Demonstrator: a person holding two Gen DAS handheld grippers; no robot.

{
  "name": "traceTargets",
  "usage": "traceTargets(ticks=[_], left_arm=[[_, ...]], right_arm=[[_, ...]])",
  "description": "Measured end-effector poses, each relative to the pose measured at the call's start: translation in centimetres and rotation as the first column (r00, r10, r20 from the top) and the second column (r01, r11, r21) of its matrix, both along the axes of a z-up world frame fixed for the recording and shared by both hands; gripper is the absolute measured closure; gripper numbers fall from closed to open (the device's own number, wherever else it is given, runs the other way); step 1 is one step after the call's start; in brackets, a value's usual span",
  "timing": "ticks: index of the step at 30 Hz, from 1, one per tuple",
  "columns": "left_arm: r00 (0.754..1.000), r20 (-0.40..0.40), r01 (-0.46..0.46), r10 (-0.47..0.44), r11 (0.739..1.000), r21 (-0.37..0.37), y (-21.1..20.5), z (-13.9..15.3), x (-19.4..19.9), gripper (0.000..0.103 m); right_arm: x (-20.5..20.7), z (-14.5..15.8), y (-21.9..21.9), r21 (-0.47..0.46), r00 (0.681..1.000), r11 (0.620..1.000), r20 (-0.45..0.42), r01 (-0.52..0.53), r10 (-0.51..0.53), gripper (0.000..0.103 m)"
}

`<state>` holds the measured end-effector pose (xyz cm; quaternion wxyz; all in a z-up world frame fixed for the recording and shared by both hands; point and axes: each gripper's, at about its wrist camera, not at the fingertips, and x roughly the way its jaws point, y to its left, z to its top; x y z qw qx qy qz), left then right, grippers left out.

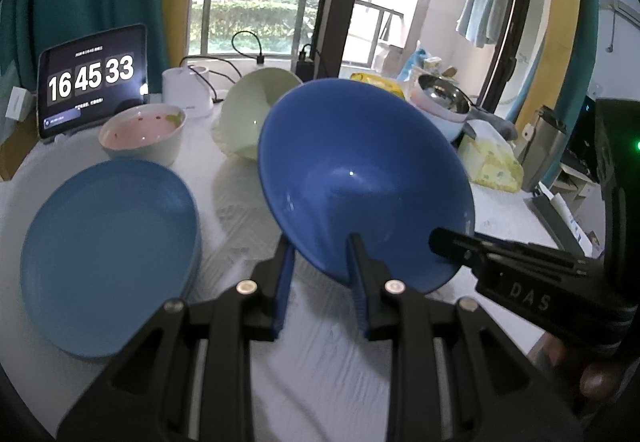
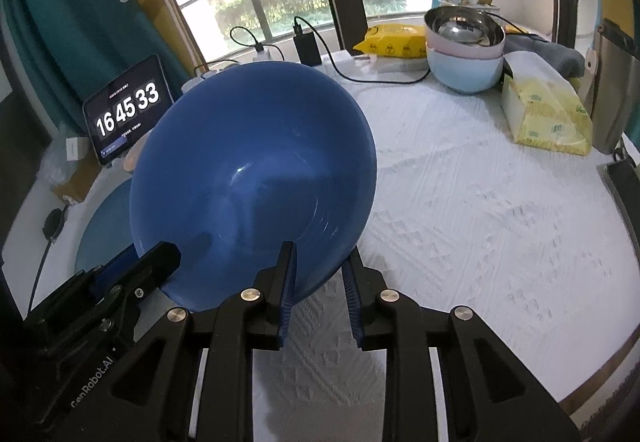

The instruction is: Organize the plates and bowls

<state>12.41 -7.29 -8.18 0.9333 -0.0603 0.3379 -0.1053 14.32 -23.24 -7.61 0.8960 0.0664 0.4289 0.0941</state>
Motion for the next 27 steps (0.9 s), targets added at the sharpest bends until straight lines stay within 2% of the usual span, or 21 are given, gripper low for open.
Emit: traceTargets(ticks=[7, 12, 27], left_arm=[[1.0, -0.013, 0.009, -0.009, 1.0, -0.008, 0.3, -0.2, -0.4, 0.075], [1.0, -0.01, 0.02, -0.02, 1.0, -0.006, 0.4, -0.2, -0.8, 0.075], [0.997, -0.068, 0.017, -0.02, 0.999, -0.034, 1.3, -1.3, -1.8, 0.073]], right_arm=[[-0.3, -0.1, 0.3, 0.003, 0.999, 1.0, -0.033, -0.002, 0.002, 0.069], [-0.5, 0.1, 0.3, 0.004, 0.999, 1.0, -0.043, 0.001, 0.0, 0.069], [-0.6, -0.3, 1.1, -0.007, 0.995, 1.0, -0.101, -0.021, 0.02, 0.063]])
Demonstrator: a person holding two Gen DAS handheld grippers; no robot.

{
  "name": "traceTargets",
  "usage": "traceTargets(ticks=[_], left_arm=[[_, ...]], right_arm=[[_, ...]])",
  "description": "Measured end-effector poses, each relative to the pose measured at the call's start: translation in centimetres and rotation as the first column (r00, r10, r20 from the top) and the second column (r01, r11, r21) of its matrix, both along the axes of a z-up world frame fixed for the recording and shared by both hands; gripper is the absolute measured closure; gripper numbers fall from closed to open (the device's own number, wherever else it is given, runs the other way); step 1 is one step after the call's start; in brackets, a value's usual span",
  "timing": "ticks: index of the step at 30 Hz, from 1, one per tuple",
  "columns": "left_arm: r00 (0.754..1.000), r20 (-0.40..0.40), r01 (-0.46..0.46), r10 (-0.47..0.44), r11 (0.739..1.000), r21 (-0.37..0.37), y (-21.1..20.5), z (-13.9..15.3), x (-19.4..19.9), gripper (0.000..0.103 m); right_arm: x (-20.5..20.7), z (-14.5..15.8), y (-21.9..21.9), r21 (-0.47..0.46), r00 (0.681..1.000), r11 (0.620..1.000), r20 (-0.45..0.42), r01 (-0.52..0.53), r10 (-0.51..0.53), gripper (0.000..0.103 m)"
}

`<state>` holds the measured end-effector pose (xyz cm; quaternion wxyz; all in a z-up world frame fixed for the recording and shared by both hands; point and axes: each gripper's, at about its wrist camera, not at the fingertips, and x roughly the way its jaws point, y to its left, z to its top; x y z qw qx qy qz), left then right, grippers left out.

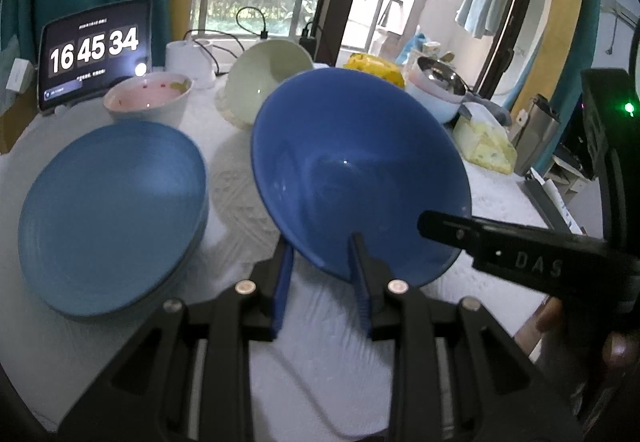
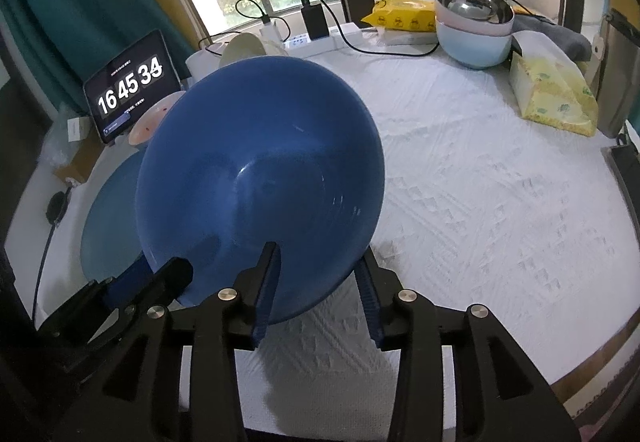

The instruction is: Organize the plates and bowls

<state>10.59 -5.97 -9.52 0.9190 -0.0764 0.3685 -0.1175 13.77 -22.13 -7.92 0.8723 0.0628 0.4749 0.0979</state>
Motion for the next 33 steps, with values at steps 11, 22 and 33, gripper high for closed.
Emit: traceTargets(ticks=[11, 22, 33], left_arm=[[1.0, -0.004, 0.006, -0.006, 0.999, 0.039, -0.3, 0.0, 0.0, 0.073], [1.0, -0.021, -0.008, 0.009, 0.998, 0.056, 0.0, 0.1, 1.3, 0.071], [0.998, -0.061, -0.007, 0.009, 0.999, 0.04, -0.6, 1.4, 2.3, 0.065]], right_arm=[[0.0, 0.8, -0.4, -0.003, 1.0, 1.0, 0.024, 0.02, -0.02, 0.051], [1.2, 1.4, -1.1, 0.017, 0.998, 1.0, 0.064, 0.012, -0.013, 0.05], [2.0, 2.0, -1.6, 0.064, 0.999, 0.998, 0.049, -0.01, 0.007, 0.05]])
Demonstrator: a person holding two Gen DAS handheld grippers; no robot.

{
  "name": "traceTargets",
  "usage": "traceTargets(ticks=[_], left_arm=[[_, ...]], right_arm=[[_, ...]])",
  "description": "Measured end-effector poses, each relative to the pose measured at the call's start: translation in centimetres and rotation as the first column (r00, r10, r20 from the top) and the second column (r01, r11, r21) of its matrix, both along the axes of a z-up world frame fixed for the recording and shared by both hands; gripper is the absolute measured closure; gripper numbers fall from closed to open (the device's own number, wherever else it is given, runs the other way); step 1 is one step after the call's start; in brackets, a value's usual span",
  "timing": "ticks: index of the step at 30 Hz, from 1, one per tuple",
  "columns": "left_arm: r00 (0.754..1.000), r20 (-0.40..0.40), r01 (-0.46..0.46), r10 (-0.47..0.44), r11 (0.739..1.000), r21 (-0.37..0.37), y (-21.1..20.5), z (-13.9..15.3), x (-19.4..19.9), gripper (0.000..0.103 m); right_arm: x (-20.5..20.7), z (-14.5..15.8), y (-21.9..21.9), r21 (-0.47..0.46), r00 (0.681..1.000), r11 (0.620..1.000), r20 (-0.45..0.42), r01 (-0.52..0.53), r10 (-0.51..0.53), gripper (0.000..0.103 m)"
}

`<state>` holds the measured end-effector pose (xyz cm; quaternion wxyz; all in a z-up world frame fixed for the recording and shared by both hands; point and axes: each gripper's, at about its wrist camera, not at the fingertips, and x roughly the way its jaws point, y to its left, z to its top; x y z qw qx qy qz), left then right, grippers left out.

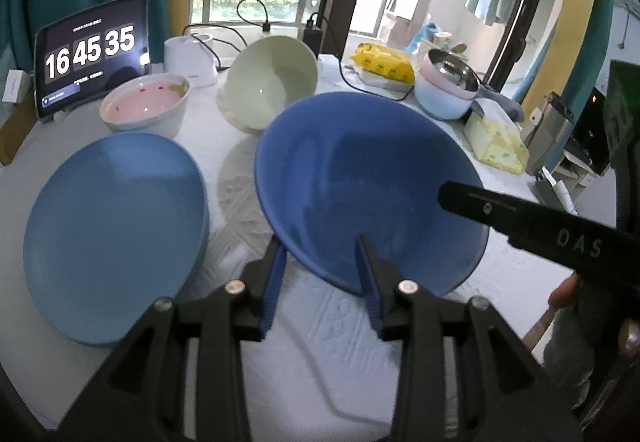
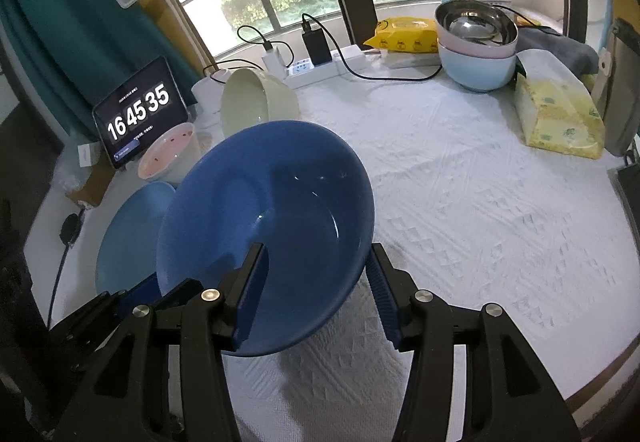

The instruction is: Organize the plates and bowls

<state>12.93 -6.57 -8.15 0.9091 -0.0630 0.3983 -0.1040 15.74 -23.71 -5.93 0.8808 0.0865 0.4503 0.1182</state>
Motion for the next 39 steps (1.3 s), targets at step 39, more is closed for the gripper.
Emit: traceTargets(ticks=[39], left_arm=[[0.987, 0.132, -0.095, 0.088, 0.994, 0.051, 3.7, 4.0, 1.2, 0.051]], right_arm=[[2.2, 2.8, 2.5, -0.102, 0.993, 0.993, 0.1, -0.051, 0.061, 0.05]])
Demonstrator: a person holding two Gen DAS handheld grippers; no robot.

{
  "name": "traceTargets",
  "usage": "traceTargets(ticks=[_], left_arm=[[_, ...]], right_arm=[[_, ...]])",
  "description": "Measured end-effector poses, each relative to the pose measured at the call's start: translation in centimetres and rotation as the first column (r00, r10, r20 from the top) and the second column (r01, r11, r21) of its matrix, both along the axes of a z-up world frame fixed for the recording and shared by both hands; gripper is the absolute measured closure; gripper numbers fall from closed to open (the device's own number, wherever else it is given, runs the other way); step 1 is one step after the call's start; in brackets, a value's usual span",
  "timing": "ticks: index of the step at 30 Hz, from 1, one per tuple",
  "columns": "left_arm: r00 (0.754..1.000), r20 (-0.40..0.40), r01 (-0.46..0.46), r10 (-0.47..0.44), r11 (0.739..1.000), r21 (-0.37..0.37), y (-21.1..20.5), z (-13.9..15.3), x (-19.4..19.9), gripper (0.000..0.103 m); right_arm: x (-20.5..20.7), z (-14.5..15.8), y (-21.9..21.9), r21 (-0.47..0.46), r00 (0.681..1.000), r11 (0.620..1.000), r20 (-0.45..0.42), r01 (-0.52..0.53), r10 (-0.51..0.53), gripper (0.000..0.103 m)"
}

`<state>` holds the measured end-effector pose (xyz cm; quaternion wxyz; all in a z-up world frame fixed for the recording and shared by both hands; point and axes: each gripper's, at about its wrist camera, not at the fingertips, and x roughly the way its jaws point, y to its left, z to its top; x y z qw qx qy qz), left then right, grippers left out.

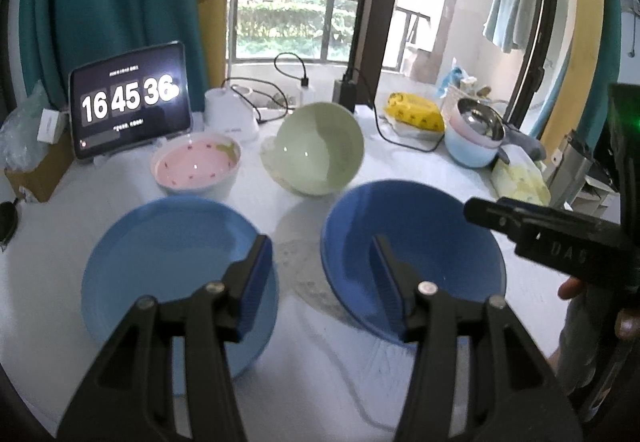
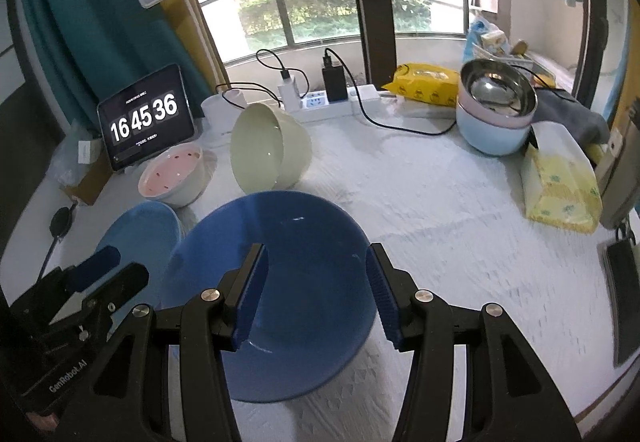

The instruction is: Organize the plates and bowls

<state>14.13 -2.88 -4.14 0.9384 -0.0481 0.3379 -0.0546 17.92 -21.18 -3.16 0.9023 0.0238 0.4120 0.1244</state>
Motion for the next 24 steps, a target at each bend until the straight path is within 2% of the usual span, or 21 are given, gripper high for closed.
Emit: traceTargets(ticks=[24], left_arm=[[0.999, 0.046, -0.017, 0.018, 1.0, -0.025, 1.3, 1.2, 4.1, 0.051]], right_arm=[[3.9, 1.0, 2.7, -0.048, 0.998, 0.998, 0.034, -0.05, 0.052, 0.05]])
